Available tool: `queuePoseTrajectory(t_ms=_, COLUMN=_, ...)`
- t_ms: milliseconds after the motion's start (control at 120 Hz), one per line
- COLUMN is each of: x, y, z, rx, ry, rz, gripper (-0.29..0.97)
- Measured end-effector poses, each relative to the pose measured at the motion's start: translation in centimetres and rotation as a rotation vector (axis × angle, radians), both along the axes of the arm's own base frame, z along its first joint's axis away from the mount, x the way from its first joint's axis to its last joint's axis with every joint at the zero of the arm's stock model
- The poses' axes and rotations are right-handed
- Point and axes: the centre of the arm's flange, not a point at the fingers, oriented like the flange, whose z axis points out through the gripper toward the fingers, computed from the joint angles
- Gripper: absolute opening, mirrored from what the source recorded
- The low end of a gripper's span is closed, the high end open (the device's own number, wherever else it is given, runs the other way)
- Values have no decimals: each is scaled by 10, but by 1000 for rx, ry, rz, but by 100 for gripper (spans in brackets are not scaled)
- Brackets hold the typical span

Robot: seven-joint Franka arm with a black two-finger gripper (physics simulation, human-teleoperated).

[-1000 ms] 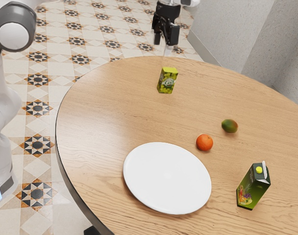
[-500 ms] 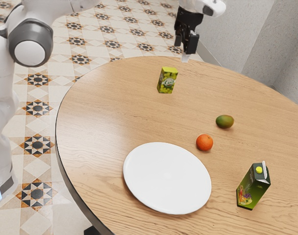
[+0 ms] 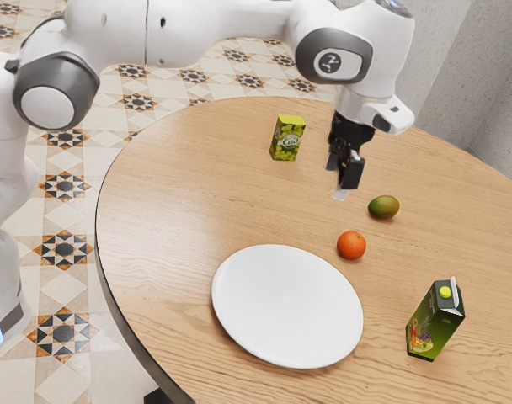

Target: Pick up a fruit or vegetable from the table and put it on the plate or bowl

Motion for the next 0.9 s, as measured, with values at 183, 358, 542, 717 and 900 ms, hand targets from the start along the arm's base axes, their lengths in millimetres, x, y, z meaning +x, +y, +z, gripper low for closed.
queuePoseTrajectory(t_ms=183, x=35, y=1, z=-23, rx=6, ry=-107, rz=37, gripper=66)
queuePoseTrajectory(t_ms=358, x=60, y=20, z=-53, rx=25, ry=-123, rz=86, gripper=66)
queuePoseTrajectory(t_ms=542, x=70, y=28, z=-68, rx=-39, ry=-108, rz=105, gripper=66)
queuePoseTrajectory(t_ms=717, x=78, y=31, z=-121, rx=-143, ry=32, rz=81, gripper=66)
queuePoseTrajectory(t_ms=900, x=100, y=41, z=-175, rx=-114, ry=52, rz=105, gripper=66)
